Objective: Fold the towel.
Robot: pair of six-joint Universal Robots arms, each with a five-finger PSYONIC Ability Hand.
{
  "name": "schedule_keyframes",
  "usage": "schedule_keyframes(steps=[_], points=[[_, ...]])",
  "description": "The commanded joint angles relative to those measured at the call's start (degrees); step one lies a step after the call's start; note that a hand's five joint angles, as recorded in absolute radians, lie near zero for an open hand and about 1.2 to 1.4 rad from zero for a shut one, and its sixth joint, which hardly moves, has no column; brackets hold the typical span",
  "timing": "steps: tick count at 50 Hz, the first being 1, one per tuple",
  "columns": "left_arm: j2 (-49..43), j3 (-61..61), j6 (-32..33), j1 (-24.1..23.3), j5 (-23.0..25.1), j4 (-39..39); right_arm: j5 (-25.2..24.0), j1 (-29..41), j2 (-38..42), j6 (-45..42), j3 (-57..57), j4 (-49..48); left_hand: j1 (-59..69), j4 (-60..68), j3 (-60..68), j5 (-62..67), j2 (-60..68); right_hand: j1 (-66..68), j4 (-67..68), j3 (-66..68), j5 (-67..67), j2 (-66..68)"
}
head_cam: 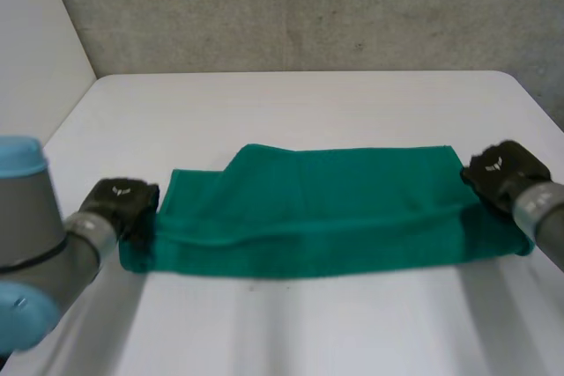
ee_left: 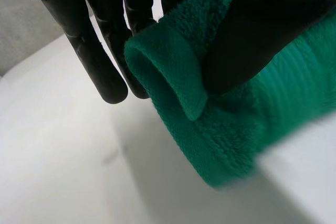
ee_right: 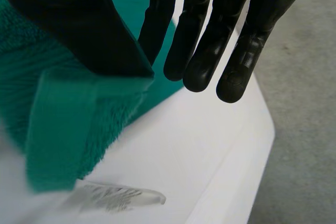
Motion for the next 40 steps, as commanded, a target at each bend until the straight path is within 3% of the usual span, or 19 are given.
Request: schedule_keyframes(steps=[1,6,11,15,19,22,29,32,40], points=[[-12.0,14.8,-0.8,-0.6,-2.4,1.3,5.5,3.8,15.3,1.8,-15.8,-2.8,15.4,11.5,12.3,15.1,11.5,23.7,11.6,12.1,13.3,12.5],[-15.1,21.3,-0.8,-1.1,-1.9,1.4,5.4,5.0,18.8,2.3,-23.9,-3.9,15.4,11.5,12.3,15.1,11.5,23.7,11.6,12.1,13.3,12.5],[-16.5,38.7,-0.8,-1.9,-1.8,2.9,5.9,7.2,20.2,3.9,-40.6,-7.1,15.4,11.5,12.3,15.1,11.5,23.7,11.6,12.1,13.3,12.5],[-14.2,49.8,-0.8,-2.6,-1.8,8.6,6.1,7.4,19.6,9.8,-57.2,-13.8,15.4,11.5,12.3,15.1,11.5,23.7,11.6,12.1,13.3,12.5],[-8.7,51.9,-1.0,-2.3,-2.5,20.0,8.6,7.4,15.1,15.7,-62.8,-19.5,15.4,11.5,12.3,15.1,11.5,23.7,11.6,12.1,13.3,12.5],[-5.4,49.3,-1.2,-2.3,-2.6,26.6,9.2,7.3,11.1,18.3,-60.8,-20.1,15.4,11.5,12.3,15.1,11.5,23.7,11.6,12.1,13.3,12.5],[-3.1,39.1,-2.7,-1.6,-2.4,27.1,7.5,7.0,5.3,21.0,-45.4,-19.8,15.4,11.5,12.3,15.1,11.5,23.7,11.6,12.1,13.3,12.5],[-3.1,33.9,-4.9,-0.6,-2.1,27.1,4.3,6.9,3.2,20.9,-34.0,-20.2,15.4,11.5,12.3,15.1,11.5,23.7,11.6,12.1,13.3,12.5],[-5.9,24.6,-8.8,0.3,-0.3,27.6,3.5,7.2,5.5,20.7,-23.8,-19.6,15.4,11.5,12.3,15.1,11.5,23.7,11.6,12.1,13.3,12.5]])
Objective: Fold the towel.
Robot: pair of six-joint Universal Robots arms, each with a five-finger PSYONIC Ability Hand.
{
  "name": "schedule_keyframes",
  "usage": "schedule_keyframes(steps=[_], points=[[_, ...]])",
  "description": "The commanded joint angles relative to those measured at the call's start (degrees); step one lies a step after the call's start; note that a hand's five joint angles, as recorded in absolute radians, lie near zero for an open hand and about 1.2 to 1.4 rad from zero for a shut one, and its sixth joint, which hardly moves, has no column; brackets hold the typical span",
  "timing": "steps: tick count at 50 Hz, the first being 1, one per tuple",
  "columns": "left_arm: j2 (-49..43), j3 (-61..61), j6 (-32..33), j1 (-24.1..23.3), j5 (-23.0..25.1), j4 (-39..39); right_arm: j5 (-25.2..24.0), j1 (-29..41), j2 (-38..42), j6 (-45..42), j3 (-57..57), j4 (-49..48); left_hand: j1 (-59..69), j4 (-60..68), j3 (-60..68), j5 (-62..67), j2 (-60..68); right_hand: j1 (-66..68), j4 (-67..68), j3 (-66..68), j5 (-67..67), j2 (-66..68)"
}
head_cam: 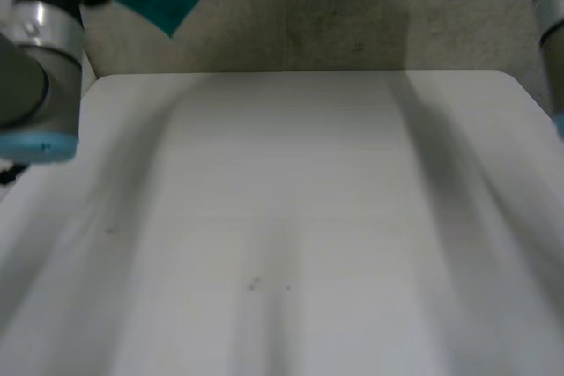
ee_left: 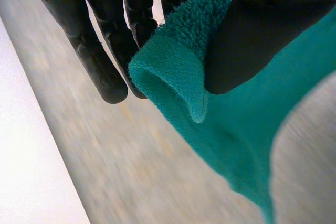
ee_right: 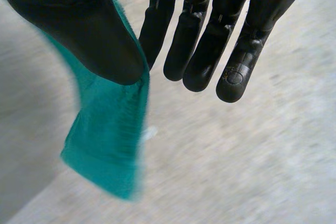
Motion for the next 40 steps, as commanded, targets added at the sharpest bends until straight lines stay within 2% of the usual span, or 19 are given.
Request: schedule_keyframes(steps=[1,8,10,12,16,20,22,23,26,27,28,30,32,38,40], points=[[-5.5,-8.8,-2.7,0.4,2.3,0.0,-1.3,0.4,3.1,-0.7,11.1,0.6,15.4,11.5,11.9,15.1,11.3,23.7,11.6,12.1,12.9,12.5],[-14.3,-14.0,-2.5,0.5,3.3,-0.4,-0.7,0.4,13.2,-0.6,13.1,3.5,15.4,11.5,11.9,15.1,11.3,23.7,11.6,12.1,12.9,12.5],[-15.8,-14.9,-2.3,0.7,3.3,-0.9,-0.7,0.3,13.9,-0.7,13.2,4.4,15.4,11.5,11.9,15.1,11.3,23.7,11.6,12.1,12.9,12.5],[-17.1,-17.0,-2.1,0.8,3.2,-1.6,-0.7,-0.1,15.7,-1.0,13.5,9.4,15.4,11.5,11.9,15.1,11.3,23.7,11.6,12.1,12.9,12.5],[-16.5,-21.3,-1.0,1.5,3.2,-4.5,-0.8,-0.3,14.9,-1.6,14.3,14.6,15.4,11.5,11.9,15.1,11.3,23.7,11.6,12.1,12.9,12.5],[-11.2,-26.2,1.9,3.8,3.2,-9.5,-1.4,-0.5,7.8,-6.3,18.1,26.4,15.4,11.5,11.9,15.1,11.3,23.7,11.6,12.1,12.9,12.5],[-4.0,-30.9,5.3,5.7,3.2,-16.0,-1.5,-0.5,4.7,-9.4,20.5,30.3,15.4,11.5,11.9,15.1,11.3,23.7,11.6,12.1,12.9,12.5],[-4.0,-30.9,5.3,5.7,3.2,-16.1,-1.6,-0.7,2.1,-13.0,22.8,33.5,15.4,11.5,11.9,15.1,11.3,23.7,11.6,12.1,12.9,12.5],[3.0,-35.1,8.5,6.9,3.2,-26.6,-0.9,-2.7,-5.0,-23.7,30.2,39.3,15.4,11.5,11.9,15.1,11.3,23.7,11.6,12.1,12.9,12.5],[4.2,-35.7,8.7,7.0,3.2,-28.7,-0.9,-2.7,-5.0,-23.7,30.2,39.3,15.4,11.5,11.9,15.1,11.3,23.7,11.6,12.1,12.9,12.5],[4.2,-35.7,8.7,7.0,3.2,-28.7,-0.7,-5.2,-8.8,-31.1,35.4,41.2,15.4,11.5,11.9,15.1,11.3,23.7,11.6,12.1,12.9,12.5],[8.3,-37.0,9.0,7.3,3.3,-36.3,-0.8,-5.8,-9.6,-32.7,36.4,41.4,15.4,11.5,11.9,15.1,11.3,23.7,11.6,12.1,12.9,12.5],[9.5,-37.2,8.9,7.3,3.4,-40.4,-1.0,-6.7,-10.3,-35.0,37.6,41.4,15.4,11.5,11.9,15.1,11.3,23.7,11.6,12.1,12.9,12.5],[9.4,-36.1,8.8,7.1,3.3,-40.3,-1.2,-6.7,-9.2,-33.5,35.5,36.3,15.4,11.5,11.9,15.1,11.3,23.7,11.6,12.1,12.9,12.5],[9.1,-35.0,8.7,7.4,3.3,-38.8,-1.0,-6.5,-5.0,-30.0,31.2,31.5,15.4,11.5,11.9,15.1,11.3,23.7,11.6,12.1,12.9,12.5]])
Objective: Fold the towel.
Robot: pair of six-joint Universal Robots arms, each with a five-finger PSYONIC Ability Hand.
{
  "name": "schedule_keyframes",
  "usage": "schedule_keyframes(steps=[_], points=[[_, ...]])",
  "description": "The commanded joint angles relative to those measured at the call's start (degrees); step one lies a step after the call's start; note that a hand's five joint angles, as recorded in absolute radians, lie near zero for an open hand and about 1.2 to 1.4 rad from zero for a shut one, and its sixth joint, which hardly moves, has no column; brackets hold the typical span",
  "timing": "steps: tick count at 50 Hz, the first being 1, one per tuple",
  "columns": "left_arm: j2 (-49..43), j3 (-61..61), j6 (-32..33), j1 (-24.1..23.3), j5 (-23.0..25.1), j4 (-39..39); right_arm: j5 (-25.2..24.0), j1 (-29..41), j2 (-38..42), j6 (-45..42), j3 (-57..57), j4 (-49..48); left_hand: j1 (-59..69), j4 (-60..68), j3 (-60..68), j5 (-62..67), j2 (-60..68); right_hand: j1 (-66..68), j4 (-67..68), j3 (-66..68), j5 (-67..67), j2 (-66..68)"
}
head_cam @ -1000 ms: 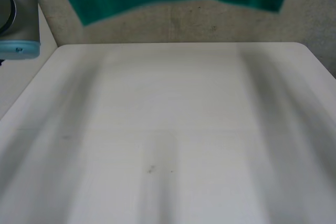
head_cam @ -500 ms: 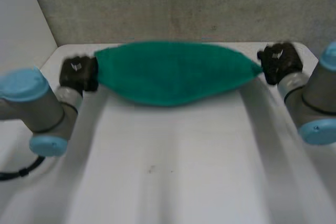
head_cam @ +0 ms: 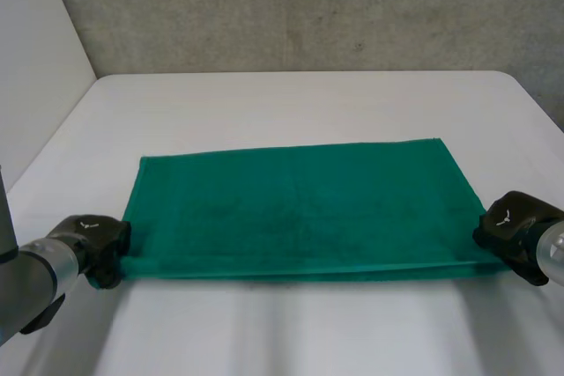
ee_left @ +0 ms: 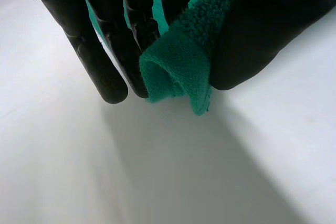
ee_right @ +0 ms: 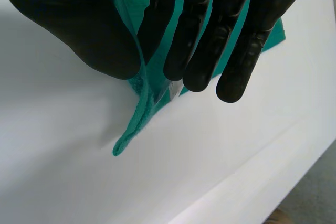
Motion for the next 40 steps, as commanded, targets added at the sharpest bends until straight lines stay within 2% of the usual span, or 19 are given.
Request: schedule_keyframes(steps=[1,7,8,13,18,19,24,31,35,36,37,38,39,40], points=[[-1.5,3.7,-0.7,0.1,0.0,3.9,0.2,0.5,7.1,6.8,-7.8,-10.4,15.4,11.5,11.8,15.1,11.3,23.8,11.6,12.1,12.9,12.5],[-11.0,12.6,-2.2,-1.8,-0.7,13.9,0.1,4.2,14.7,13.2,-16.6,-17.6,15.4,11.5,11.8,15.1,11.3,23.8,11.6,12.1,12.9,12.5],[-12.2,13.8,-2.7,-2.0,-0.7,14.7,0.1,4.2,14.7,13.3,-16.6,-17.7,15.4,11.5,11.8,15.1,11.3,23.8,11.6,12.1,12.9,12.5],[-20.4,22.8,-6.0,-3.5,-1.1,17.4,1.4,7.0,25.1,14.6,-26.6,-25.9,15.4,11.5,11.8,15.1,11.3,23.8,11.6,12.1,12.9,12.5],[-27.0,30.2,-6.2,-3.9,-2.6,17.5,2.6,8.6,32.3,14.7,-34.8,-30.1,15.4,11.5,11.8,15.1,11.3,23.8,11.6,12.1,12.9,12.5],[-27.9,31.2,-6.2,-4.0,-3.1,17.5,2.7,9.6,36.0,14.9,-38.8,-31.6,15.4,11.5,11.8,15.1,11.3,23.8,11.6,12.1,12.9,12.5],[-33.5,37.6,-6.1,-4.6,-5.3,18.3,2.7,10.3,42.5,14.7,-45.6,-32.4,15.4,11.5,11.8,15.1,11.3,23.8,11.6,12.1,12.9,12.5],[-36.7,40.1,-6.0,-4.6,-5.1,23.9,3.3,10.5,50.6,14.7,-55.0,-32.2,15.4,11.5,11.8,15.1,11.3,23.8,11.6,12.1,12.9,12.5],[-37.0,39.7,-6.0,-4.6,-5.0,26.8,3.8,10.4,52.3,14.8,-57.7,-32.2,15.4,11.5,11.8,15.1,11.3,23.8,11.6,12.1,12.9,12.5],[-37.0,39.5,-6.0,-4.7,-4.9,27.5,5.1,10.4,52.9,15.3,-58.9,-32.2,8.3,4.4,4.6,7.9,4.2,12.2,0.0,0.5,1.3,0.9],[-36.9,39.3,-6.0,-4.9,-4.9,27.8,5.6,10.4,52.9,15.7,-59.0,-32.2,-19.6,-23.5,-23.2,-19.9,-23.7,-2.8,-14.9,-14.5,-13.6,-14.1],[-36.9,39.3,-6.0,-4.9,-4.9,27.8,5.9,10.5,52.9,16.2,-59.0,-32.2,-19.9,-23.8,-23.5,-20.2,-24.0,-16.2,-28.4,-27.9,-27.1,-27.5],[-36.7,39.2,-6.0,-5.0,-4.9,27.8,6.4,10.5,52.9,17.0,-59.0,-32.3,-33.1,-37.0,-36.7,-33.4,-37.1,-26.2,-38.4,-37.9,-37.0,-37.5],[-36.7,39.2,-6.0,-5.0,-4.9,27.8,7.2,10.5,52.8,19.1,-59.0,-32.3,-33.2,-37.1,-36.8,-33.5,-37.3,-37.5,-49.6,-49.2,-48.3,-48.8]])
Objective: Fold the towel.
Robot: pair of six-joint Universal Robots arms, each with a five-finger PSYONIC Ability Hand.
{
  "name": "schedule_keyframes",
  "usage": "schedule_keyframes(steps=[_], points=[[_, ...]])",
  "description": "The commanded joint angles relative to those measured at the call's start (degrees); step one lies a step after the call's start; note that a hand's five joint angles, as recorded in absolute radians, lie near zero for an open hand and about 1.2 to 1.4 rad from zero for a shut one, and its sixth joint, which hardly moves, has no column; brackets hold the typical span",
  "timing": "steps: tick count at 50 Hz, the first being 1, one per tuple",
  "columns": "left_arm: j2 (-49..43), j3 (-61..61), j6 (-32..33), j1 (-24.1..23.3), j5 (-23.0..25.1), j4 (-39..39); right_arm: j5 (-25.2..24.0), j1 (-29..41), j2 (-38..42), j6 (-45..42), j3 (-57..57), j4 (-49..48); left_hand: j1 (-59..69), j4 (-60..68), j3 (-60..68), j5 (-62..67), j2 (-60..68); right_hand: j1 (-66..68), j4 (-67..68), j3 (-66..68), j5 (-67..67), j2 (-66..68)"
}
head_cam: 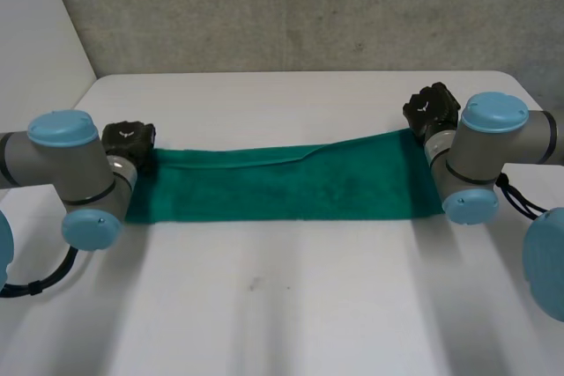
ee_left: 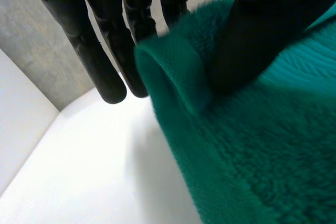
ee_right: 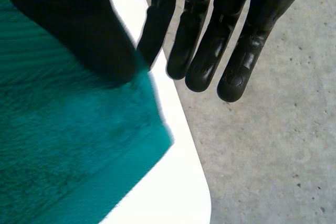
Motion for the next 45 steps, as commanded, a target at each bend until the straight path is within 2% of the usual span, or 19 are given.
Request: schedule_keyframes(steps=[1,3,8,11,12,15,16,18,23,26,27,29,31,35,42,45], points=[[0.9,-1.4,0.1,-1.3,0.3,2.2,3.1,0.0,1.3,4.2,-2.4,0.0,-42.4,-45.3,-45.3,-44.3,-45.5,-29.0,-38.4,-38.2,-38.6,-38.0],[1.2,-1.8,0.1,-1.6,0.3,2.2,3.3,-0.4,0.6,8.3,-2.1,0.1,-42.6,-45.5,-45.6,-44.6,-45.7,-37.7,-47.1,-46.9,-47.3,-46.7],[6.0,-5.1,-0.1,-1.9,0.1,2.3,2.9,-1.1,-8.6,21.9,1.8,0.6,-42.9,-45.9,-45.9,-44.9,-46.0,-37.7,-47.1,-46.9,-47.3,-46.7],[9.1,-7.7,-0.3,-2.0,0.1,2.1,2.4,-1.1,-12.1,25.3,4.4,0.8,-42.9,-45.9,-45.9,-44.9,-46.0,-37.7,-47.1,-46.9,-47.3,-46.7],[9.9,-8.4,-0.4,-2.0,0.1,2.1,0.6,-1.2,-16.8,28.6,8.5,0.9,-42.9,-45.9,-45.9,-44.9,-46.0,-37.7,-47.1,-46.9,-47.3,-46.7],[11.7,-10.0,-0.5,-2.0,0.1,2.0,-1.1,-1.9,-19.7,30.2,11.5,1.3,-43.1,-46.0,-46.1,-45.1,-46.2,-37.7,-47.1,-46.9,-47.3,-46.7],[13.4,-11.8,-0.6,-2.0,0.1,2.0,-4.4,-3.8,-23.8,30.6,16.1,2.7,-43.1,-46.1,-46.1,-45.1,-46.3,-37.7,-47.1,-46.9,-47.3,-46.7],[15.9,-14.7,-0.6,-2.1,0.1,2.0,-5.7,-4.6,-25.2,30.5,17.8,3.5,-43.1,-46.1,-46.1,-45.1,-46.3,-37.7,-47.1,-46.9,-47.3,-46.7],[21.0,-21.7,-0.7,-2.2,0.3,2.0,-13.8,-8.5,-31.0,30.5,27.5,12.8,-43.1,-46.1,-46.1,-45.1,-46.3,-37.7,-47.1,-46.9,-47.3,-46.7],[22.6,-24.7,-0.7,-2.2,0.4,2.2,-14.9,-9.5,-31.3,30.3,30.0,15.8,-43.1,-46.1,-46.1,-45.1,-46.3,-37.7,-47.1,-46.9,-47.3,-46.7],[22.9,-25.2,-0.7,-2.3,0.4,2.2,-15.5,-10.1,-31.2,30.3,31.6,16.8,-43.1,-46.1,-46.1,-45.1,-46.3,-32.6,-42.0,-41.8,-42.2,-41.6],[23.2,-26.6,-0.7,-2.5,0.4,2.3,-15.5,-10.4,-31.1,30.2,32.4,17.1,-43.1,-46.1,-46.1,-45.1,-46.3,-30.6,-40.0,-39.8,-40.2,-39.5],[23.2,-27.2,-0.7,-2.8,0.4,2.3,-15.8,-12.1,-30.8,30.0,34.6,16.2,-43.1,-46.1,-46.1,-45.1,-46.3,-22.5,-31.9,-31.7,-32.1,-31.5],[23.0,-27.8,-0.7,-3.0,0.3,2.4,-15.9,-13.1,-30.0,29.9,35.7,14.4,-43.1,-46.1,-46.1,-45.1,-46.3,-18.8,-28.2,-28.0,-28.4,-27.8],[22.8,-28.1,-0.8,-3.0,0.3,2.3,-15.1,-14.1,-23.2,26.9,35.1,10.8,-43.1,-46.1,-46.1,-45.1,-46.3,-14.6,-24.0,-23.8,-24.2,-23.5],[22.7,-28.6,-0.8,-3.0,0.3,2.4,-14.8,-15.5,-21.4,25.1,34.6,10.0,-43.1,-46.1,-46.1,-45.1,-46.3,-8.3,-17.7,-17.5,-18.0,-17.3]])
